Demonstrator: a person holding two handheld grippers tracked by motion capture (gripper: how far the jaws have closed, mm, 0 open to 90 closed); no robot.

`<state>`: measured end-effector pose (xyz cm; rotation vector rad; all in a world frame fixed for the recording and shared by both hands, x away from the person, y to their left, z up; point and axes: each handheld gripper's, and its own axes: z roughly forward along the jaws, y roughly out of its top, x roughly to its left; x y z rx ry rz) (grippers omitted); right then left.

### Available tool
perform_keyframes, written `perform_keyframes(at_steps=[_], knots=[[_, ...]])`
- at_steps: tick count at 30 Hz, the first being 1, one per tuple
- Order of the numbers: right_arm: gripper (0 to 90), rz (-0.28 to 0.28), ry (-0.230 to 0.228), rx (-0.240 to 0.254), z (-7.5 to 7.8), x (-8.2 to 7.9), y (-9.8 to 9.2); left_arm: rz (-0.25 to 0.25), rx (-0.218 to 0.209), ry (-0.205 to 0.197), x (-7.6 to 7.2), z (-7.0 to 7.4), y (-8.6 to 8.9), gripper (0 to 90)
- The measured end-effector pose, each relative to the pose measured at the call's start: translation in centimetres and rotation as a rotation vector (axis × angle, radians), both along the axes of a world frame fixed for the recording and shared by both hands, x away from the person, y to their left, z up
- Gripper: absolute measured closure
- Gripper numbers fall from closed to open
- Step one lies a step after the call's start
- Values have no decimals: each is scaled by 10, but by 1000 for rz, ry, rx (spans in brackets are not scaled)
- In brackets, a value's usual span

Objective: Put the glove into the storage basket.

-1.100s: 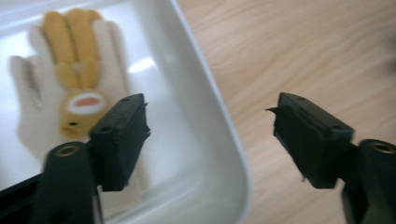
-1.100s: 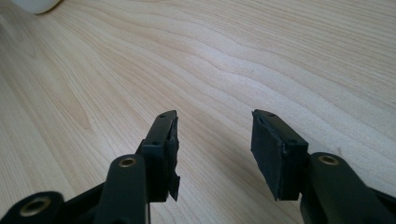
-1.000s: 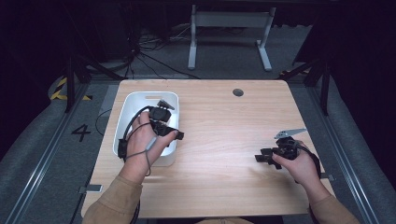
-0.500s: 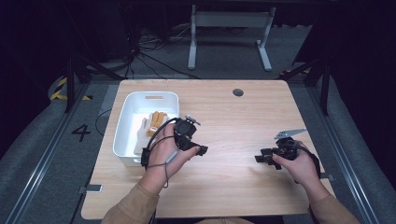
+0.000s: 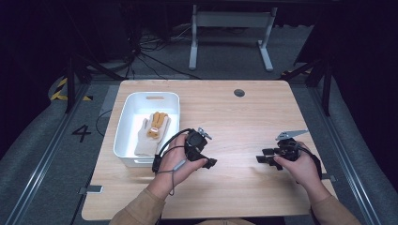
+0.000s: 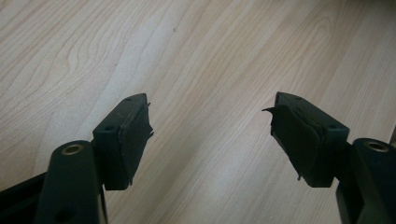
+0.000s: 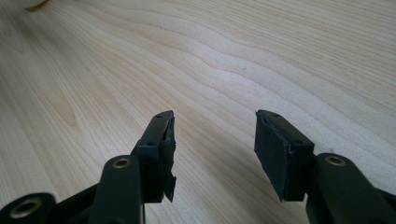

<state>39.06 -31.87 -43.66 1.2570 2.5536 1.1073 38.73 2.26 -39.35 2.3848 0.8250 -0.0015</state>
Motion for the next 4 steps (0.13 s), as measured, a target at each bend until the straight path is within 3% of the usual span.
perform_keyframes(at_steps=[4], knots=[[486, -6, -12, 1, 1, 0, 0, -15, -35, 30, -1, -2, -2, 292]])
